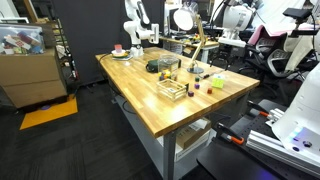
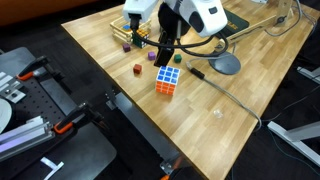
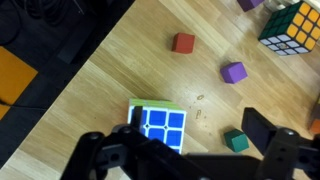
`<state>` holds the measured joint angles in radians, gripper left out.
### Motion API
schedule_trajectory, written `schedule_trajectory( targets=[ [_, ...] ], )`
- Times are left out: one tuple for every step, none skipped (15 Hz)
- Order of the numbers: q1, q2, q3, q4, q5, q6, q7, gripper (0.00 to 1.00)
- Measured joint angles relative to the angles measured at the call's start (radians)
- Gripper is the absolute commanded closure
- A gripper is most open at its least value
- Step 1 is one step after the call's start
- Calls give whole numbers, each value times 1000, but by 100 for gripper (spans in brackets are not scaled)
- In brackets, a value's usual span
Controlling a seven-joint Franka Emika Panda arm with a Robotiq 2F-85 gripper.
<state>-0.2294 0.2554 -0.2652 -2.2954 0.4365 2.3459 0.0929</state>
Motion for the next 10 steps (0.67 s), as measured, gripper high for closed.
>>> schedule_trajectory(
  targets=[
    [0,15,0,12,7,0,11,0],
    [0,19,0,16,9,0,16,0],
    [0,18,0,17,9,0,21,0],
    [0,18,0,18,9,0,23,0],
    [0,17,0,18,9,0,23,0],
    [0,17,0,18,9,0,24,0],
    [0,17,0,18,9,-1,25,0],
    [0,18,1,18,8,0,25,0],
    [0,22,1,18,4,0,27,0],
    [0,29,1,19,-6,1,35,0]
  ],
)
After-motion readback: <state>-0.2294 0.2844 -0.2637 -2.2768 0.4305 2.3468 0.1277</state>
